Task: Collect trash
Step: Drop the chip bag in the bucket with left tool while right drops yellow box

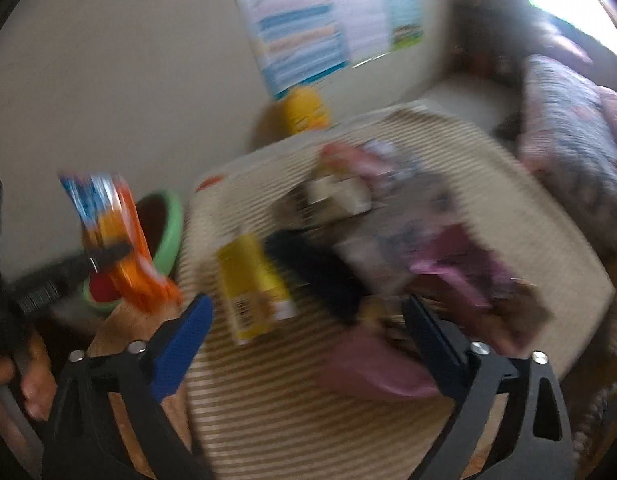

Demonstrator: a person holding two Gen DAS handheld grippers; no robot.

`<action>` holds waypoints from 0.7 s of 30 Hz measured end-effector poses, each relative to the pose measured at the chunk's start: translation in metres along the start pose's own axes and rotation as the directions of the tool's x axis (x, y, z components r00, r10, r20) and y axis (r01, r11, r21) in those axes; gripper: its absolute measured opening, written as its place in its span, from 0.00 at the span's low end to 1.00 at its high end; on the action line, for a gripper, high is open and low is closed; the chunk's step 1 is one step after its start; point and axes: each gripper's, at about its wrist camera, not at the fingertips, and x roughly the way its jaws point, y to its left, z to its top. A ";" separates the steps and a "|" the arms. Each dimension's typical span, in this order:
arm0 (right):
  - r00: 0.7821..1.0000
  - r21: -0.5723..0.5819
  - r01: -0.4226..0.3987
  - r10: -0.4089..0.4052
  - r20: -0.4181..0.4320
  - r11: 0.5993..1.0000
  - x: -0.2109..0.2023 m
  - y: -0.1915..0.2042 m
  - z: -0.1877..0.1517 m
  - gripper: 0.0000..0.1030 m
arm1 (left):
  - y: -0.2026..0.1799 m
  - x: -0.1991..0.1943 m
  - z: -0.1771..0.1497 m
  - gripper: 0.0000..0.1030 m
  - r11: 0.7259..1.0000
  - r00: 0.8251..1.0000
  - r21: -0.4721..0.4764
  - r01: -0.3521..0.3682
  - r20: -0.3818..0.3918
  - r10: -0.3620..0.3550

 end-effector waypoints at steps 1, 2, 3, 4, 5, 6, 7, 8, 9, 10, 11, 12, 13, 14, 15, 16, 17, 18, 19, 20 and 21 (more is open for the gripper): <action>1.000 -0.032 0.002 -0.002 -0.022 0.999 0.011 0.010 0.000 0.76 | 0.005 -0.003 0.002 0.42 1.000 1.000 -0.008 -0.013 0.014 0.013; 0.999 -0.052 -0.001 -0.002 -0.040 0.999 0.019 0.016 0.000 0.73 | 0.012 -0.007 0.004 0.42 0.999 0.999 -0.019 -0.029 0.031 0.030; 0.998 -0.069 -0.009 0.005 -0.069 0.998 0.031 0.023 0.000 0.67 | 0.017 -0.009 0.005 0.42 0.999 0.998 -0.026 -0.039 0.040 0.040; 0.995 -0.072 -0.023 0.016 -0.096 0.997 0.041 0.027 -0.001 0.64 | 0.023 -0.011 0.004 0.42 0.998 0.997 -0.034 -0.051 0.050 0.052; 0.992 -0.067 -0.037 0.029 -0.125 0.997 0.054 0.031 0.000 0.64 | 0.030 -0.012 0.002 0.42 0.997 0.997 -0.042 -0.060 0.054 0.063; 0.989 -0.060 -0.040 0.032 -0.142 0.997 0.062 0.032 0.000 0.64 | 0.032 -0.014 -0.002 0.42 0.997 0.996 -0.046 -0.064 0.056 0.066; 0.987 -0.056 -0.036 0.027 -0.157 0.998 0.069 0.033 0.001 0.64 | 0.037 -0.014 -0.003 0.42 0.996 0.996 -0.056 -0.066 0.055 0.069; 0.985 -0.053 -0.030 0.021 -0.170 0.998 0.077 0.035 0.003 0.64 | 0.039 -0.013 -0.004 0.42 0.996 0.996 -0.063 -0.067 0.053 0.071; 0.984 -0.052 -0.022 0.012 -0.180 0.998 0.084 0.035 0.005 0.64 | 0.043 -0.012 -0.005 0.42 0.995 0.996 -0.072 -0.067 0.049 0.071; 0.982 -0.052 -0.012 0.002 -0.190 0.999 0.089 0.036 0.006 0.64 | 0.046 -0.012 -0.008 0.42 0.995 0.996 -0.079 -0.067 0.047 0.071; 0.978 -0.045 -0.011 0.001 -0.208 0.999 0.095 0.036 0.007 0.64 | 0.050 -0.011 -0.008 0.42 0.994 0.997 -0.088 -0.065 0.043 0.069; 0.974 -0.024 -0.018 0.012 -0.226 1.000 0.100 0.034 0.006 0.64 | 0.053 -0.010 -0.009 0.42 0.994 0.997 -0.094 -0.063 0.042 0.067; 0.970 -0.003 -0.032 0.030 -0.242 0.999 0.104 0.032 0.006 0.64 | 0.057 -0.009 -0.010 0.42 0.993 0.997 -0.103 -0.060 0.040 0.065; 0.966 0.015 -0.049 0.051 -0.252 0.999 0.106 0.030 0.006 0.62 | 0.060 -0.008 -0.011 0.42 0.992 0.997 -0.108 -0.058 0.039 0.063; 0.964 0.031 -0.061 0.067 -0.258 0.998 0.107 0.028 0.005 0.46 | 0.062 -0.008 -0.012 0.42 0.992 0.997 -0.112 -0.057 0.039 0.062; 0.961 0.041 -0.071 0.079 -0.264 0.997 0.108 0.028 0.004 0.24 | 0.065 -0.006 -0.012 0.42 0.991 0.997 -0.120 -0.055 0.038 0.060; 0.960 0.050 -0.085 0.095 -0.265 0.995 0.109 0.028 0.004 0.25 | 0.068 -0.005 -0.013 0.42 0.990 0.998 -0.128 -0.053 0.036 0.058; 0.960 0.060 -0.094 0.106 -0.258 0.994 0.109 0.028 0.004 0.24 | 0.072 -0.005 -0.014 0.42 0.989 0.998 -0.136 -0.052 0.035 0.057; 0.962 0.062 -0.099 0.112 -0.250 0.993 0.106 0.029 0.004 0.23 | 0.076 -0.003 -0.015 0.42 0.988 0.998 -0.146 -0.052 0.032 0.057; 0.963 0.054 -0.109 0.119 -0.243 0.993 0.103 0.032 0.005 0.22 | 0.080 -0.002 -0.015 0.42 0.986 0.998 -0.155 -0.054 0.032 0.060; 0.964 0.046 -0.114 0.122 -0.235 0.992 0.098 0.036 0.007 0.22 | 0.084 -0.001 -0.015 0.42 0.985 0.997 -0.163 -0.058 0.032 0.064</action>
